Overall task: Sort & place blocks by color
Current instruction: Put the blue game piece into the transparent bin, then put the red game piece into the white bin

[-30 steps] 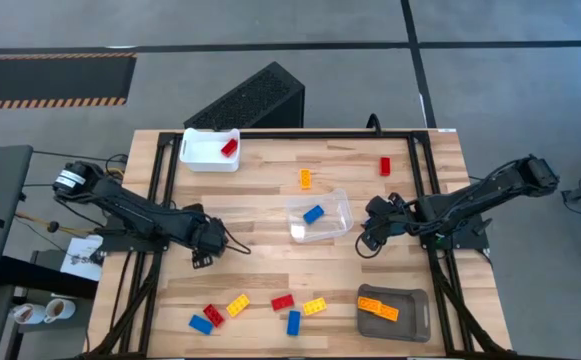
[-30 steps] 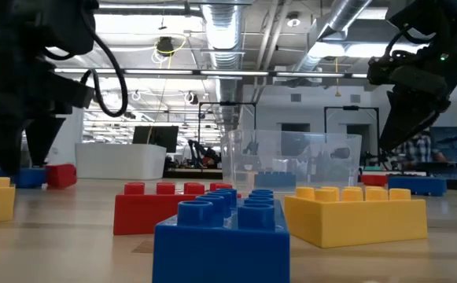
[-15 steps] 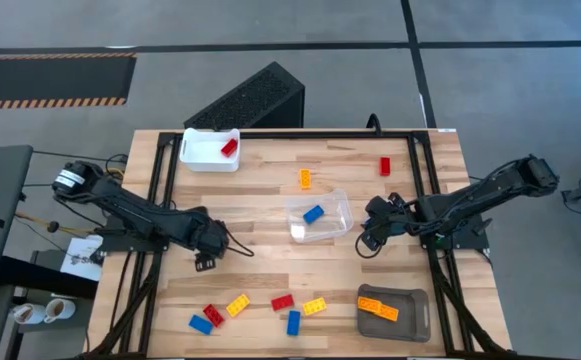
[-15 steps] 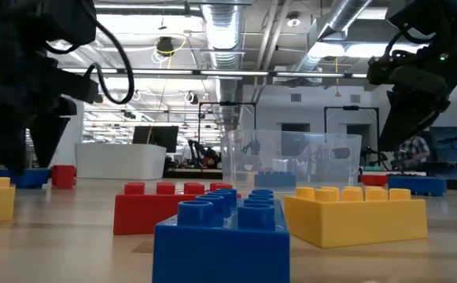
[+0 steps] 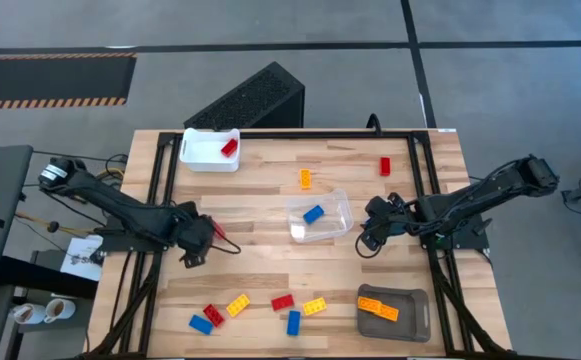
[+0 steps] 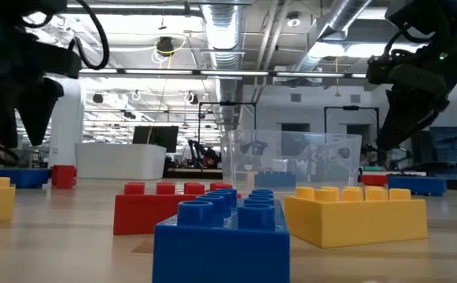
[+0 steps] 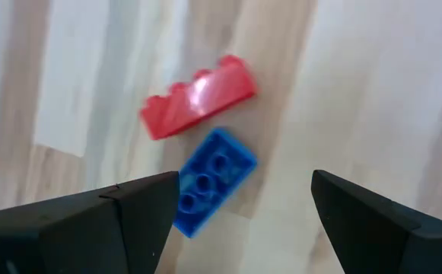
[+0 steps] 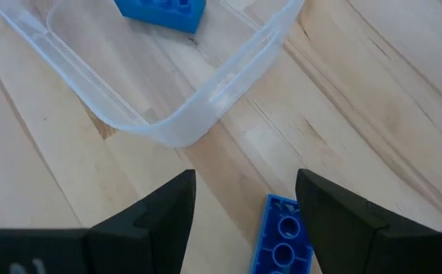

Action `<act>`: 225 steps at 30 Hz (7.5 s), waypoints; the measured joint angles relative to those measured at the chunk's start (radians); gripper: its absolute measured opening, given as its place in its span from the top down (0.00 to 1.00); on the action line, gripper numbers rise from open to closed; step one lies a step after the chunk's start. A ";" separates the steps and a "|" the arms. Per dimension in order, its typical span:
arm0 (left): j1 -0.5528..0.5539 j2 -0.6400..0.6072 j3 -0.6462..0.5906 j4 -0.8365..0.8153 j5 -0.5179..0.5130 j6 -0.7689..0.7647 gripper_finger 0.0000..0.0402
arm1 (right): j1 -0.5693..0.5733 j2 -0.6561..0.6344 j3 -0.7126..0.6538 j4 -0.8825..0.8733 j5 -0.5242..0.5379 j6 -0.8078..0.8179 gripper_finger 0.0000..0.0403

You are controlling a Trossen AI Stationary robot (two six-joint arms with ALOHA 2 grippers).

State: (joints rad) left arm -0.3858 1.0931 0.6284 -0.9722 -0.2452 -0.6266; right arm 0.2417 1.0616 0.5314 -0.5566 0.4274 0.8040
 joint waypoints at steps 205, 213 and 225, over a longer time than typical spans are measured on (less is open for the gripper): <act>0.021 -0.235 -0.287 1.680 -0.253 0.639 0.61 | -0.890 0.070 -0.013 0.113 -0.014 -0.213 0.41; 0.058 -0.179 -0.286 1.682 -0.192 0.581 0.62 | -1.016 0.202 -0.013 0.211 -0.094 -0.266 0.35; 0.097 -0.135 -0.286 1.704 -0.160 0.539 0.62 | -1.056 0.297 0.002 0.240 -0.111 -0.289 0.38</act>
State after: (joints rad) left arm -0.2884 0.9581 0.3424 0.7322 -0.4049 -0.0872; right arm -0.8139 1.3582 0.5335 -0.3163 0.3163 0.5147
